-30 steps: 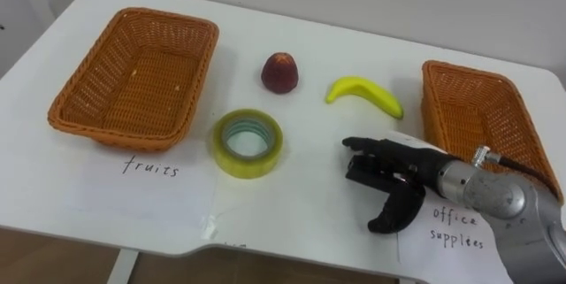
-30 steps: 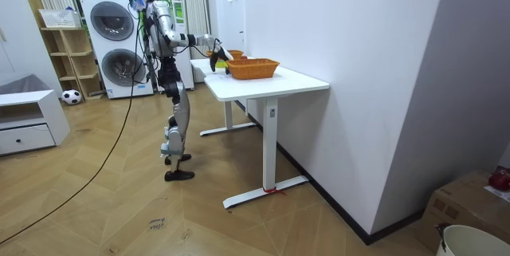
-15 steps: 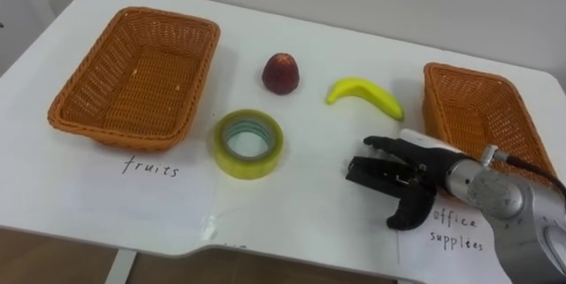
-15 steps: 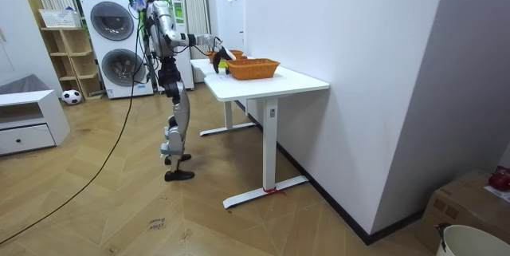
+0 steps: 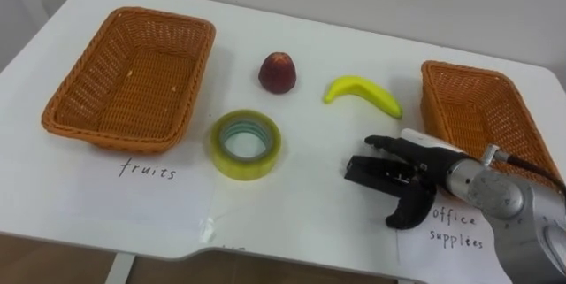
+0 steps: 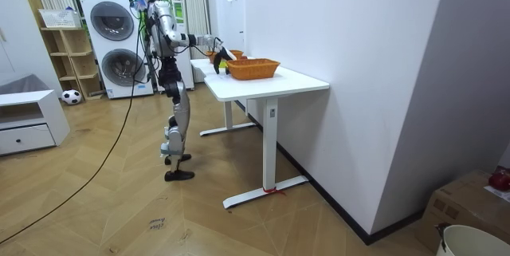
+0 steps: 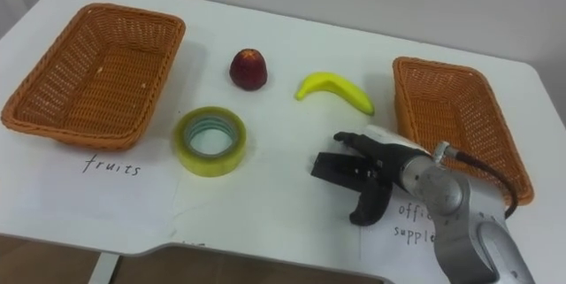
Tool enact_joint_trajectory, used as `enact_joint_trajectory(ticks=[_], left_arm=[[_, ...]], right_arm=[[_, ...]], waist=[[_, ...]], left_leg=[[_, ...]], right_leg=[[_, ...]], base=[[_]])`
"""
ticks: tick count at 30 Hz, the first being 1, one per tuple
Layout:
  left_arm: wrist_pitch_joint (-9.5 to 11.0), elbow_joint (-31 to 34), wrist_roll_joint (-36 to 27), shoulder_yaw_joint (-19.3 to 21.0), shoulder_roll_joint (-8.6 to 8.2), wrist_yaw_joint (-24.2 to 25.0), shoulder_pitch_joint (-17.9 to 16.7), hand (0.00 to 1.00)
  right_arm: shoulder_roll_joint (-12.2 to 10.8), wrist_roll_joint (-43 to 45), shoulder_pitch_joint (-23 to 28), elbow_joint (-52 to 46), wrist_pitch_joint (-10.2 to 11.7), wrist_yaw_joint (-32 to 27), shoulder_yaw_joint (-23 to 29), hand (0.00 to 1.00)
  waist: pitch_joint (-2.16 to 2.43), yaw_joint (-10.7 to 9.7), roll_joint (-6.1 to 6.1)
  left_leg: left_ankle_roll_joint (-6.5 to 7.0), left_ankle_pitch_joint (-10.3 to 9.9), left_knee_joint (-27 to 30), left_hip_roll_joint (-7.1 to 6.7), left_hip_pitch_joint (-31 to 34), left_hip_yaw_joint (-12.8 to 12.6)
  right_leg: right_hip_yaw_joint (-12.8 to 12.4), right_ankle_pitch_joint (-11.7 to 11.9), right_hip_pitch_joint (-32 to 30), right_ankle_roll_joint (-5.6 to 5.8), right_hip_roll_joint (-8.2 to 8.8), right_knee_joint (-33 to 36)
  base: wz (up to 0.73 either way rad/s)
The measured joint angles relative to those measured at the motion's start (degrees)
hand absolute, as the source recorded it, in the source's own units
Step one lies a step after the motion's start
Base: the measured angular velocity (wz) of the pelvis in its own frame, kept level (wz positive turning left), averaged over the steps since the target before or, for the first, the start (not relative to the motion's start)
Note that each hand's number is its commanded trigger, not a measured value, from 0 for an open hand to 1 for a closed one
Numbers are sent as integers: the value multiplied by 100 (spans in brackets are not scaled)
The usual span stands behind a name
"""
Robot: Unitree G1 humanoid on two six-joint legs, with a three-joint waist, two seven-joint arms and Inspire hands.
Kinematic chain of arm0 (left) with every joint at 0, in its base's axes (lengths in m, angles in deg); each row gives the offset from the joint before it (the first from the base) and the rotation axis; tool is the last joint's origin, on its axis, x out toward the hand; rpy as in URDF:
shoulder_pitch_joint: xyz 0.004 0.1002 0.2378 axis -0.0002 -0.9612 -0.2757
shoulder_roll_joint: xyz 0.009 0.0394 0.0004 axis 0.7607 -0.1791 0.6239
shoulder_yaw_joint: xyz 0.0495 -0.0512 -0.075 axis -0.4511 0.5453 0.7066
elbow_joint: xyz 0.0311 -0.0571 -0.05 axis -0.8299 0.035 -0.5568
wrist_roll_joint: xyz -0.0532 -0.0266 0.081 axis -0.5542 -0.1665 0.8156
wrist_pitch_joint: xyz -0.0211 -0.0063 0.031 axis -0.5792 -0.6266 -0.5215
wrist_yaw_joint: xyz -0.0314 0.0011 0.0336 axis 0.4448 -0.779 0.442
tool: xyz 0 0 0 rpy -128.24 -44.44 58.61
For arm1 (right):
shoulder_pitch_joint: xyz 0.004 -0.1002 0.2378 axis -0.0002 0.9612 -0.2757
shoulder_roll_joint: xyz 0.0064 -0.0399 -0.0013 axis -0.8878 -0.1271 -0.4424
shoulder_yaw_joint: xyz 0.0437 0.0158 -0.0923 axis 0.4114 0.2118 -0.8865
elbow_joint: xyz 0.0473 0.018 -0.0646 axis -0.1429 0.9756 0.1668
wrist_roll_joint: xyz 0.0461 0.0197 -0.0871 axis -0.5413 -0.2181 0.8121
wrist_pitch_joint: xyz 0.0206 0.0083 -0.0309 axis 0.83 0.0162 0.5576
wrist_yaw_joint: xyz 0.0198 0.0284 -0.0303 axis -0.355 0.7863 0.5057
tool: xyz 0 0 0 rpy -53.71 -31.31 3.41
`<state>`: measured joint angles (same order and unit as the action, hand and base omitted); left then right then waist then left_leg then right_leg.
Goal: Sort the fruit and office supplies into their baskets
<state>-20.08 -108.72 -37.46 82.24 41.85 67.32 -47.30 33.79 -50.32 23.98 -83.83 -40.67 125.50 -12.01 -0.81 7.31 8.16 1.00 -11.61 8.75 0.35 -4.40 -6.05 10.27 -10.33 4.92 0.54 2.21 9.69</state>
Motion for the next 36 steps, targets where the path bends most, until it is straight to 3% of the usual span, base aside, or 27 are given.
enact_joint_trajectory(ticks=[8, 9, 10, 11, 17, 36], left_arm=[[3, 17, -12, -22, 0, -69, 1, 0], [3, 22, -15, -32, -1, -128, 2, 0], [3, 35, -15, -33, -1, -153, 2, 0], [3, 45, -15, -34, -1, -153, 1, 0], [11, 171, -20, -51, -15, -152, 8, 0], [133, 180, -228, -76, -32, -255, -14, 0]], right_arm=[[-5, 28, 0, -5, -1, 10, -2, 0], [-20, 87, 0, -6, -1, 12, -12, 11], [-54, 146, 0, -8, -2, 12, -12, 82], [-72, 172, 0, -9, -2, 13, -12, 100], [-217, 278, -18, -7, -7, -157, -42, 100], [-338, 352, -113, -24, 10, -343, -88, 100]], waist=[[-6, 39, -34], [-4, 39, -37], [-3, 40, -37], [-2, 40, -36], [24, 39, 0], [15, 53, -19]], left_leg=[[0, 0, -2, 3, -3, 8], [0, 0, -1, 5, -3, 7], [0, 0, -1, 6, -3, 4], [0, 0, -1, 6, -3, 4], [0, 0, 8, 5, -5, 7], [0, 0, 1, 2, 18, 50]], right_leg=[[3, 0, 9, 0, -3, 2], [2, 0, 12, 0, -4, 2], [2, 0, 14, 0, -6, 2], [2, 0, 14, 0, -6, 2], [6, 0, 25, 0, -5, 2], [76, 0, 18, 0, 3, -2]], base=[[0], [0], [0], [0], [0], [0]])
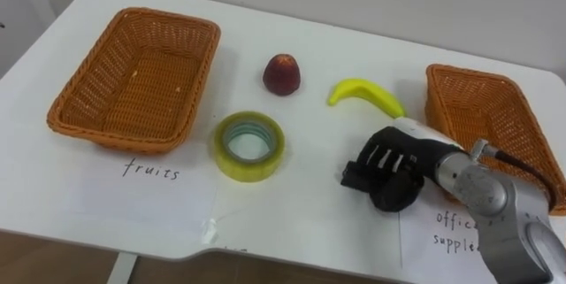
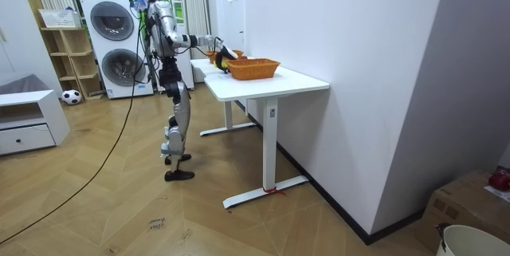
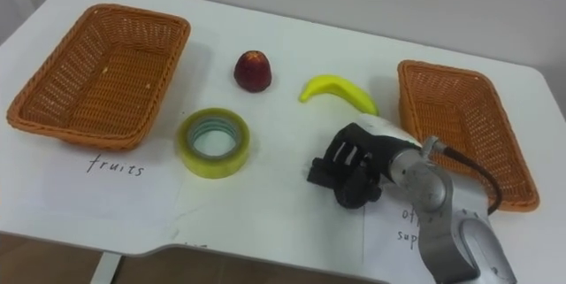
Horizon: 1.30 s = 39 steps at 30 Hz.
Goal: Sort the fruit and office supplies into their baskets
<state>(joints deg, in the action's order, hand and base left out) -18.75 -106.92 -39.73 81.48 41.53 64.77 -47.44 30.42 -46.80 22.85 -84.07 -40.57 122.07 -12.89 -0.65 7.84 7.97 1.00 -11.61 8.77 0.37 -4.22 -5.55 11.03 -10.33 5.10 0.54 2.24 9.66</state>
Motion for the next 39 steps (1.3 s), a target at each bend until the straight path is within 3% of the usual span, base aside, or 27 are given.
enact_joint_trajectory(ticks=[8, 12, 17, 20, 22, 27, 39], left_arm=[[91, -69, -224, -43, 7, -13, -65, 0], [90, -82, -223, -36, 3, 2, -92, 0], [100, -81, -223, -37, -89, 31, -84, 0], [206, -81, -221, 42, -134, 36, -146, 0], [251, -81, -215, 80, -136, 32, -248, 0], [264, -77, -220, 282, -148, 29, -379, 0], [263, -62, -202, 619, -218, 133, -422, 0]], right_arm=[[-41, -404, 98, -39, 70, -3, 0, 100], [-167, -629, 120, -115, 70, -13, 50, 100], [-190, -748, 122, -706, 126, -29, 139, 100], [-186, -1337, 121, -1041, 158, -125, 394, 100], [-182, -1679, 113, -1244, 303, -342, 588, 100], [-178, -2185, 99, -1384, 388, -718, 999, 100], [-129, -2447, 98, -1376, 541, -1499, 1694, 100]], waist=[[2, -37, -1], [15, -123, 0], [22, -179, -45], [25, -221, -46], [27, -288, -43], [29, -306, -30], [27, -325, -11]], left_leg=[[0, 0, -2, -3, -5, 26], [0, 0, -3, -3, 5, 26], [1, 1, 1, -5, 24, 11], [0, 2, 1, -4, -26, 6], [0, 2, -1, -8, -41, 12], [0, 2, 1, -14, -44, -26], [-1, 2, 16, 2, -47, -39]], right_leg=[[-14, 0, 1, 0, -2, 3], [-22, 0, -2, 0, -2, 3], [-23, 0, -30, 0, 2, 2], [-35, 0, -4, 0, 2, 2], [-94, 0, 26, 0, 2, 0], [-146, 0, 40, 1, 10, -4], [-158, 0, 36, 0, -10, 3]], base=[[0], [0], [0], [0], [0], [0], [0]])
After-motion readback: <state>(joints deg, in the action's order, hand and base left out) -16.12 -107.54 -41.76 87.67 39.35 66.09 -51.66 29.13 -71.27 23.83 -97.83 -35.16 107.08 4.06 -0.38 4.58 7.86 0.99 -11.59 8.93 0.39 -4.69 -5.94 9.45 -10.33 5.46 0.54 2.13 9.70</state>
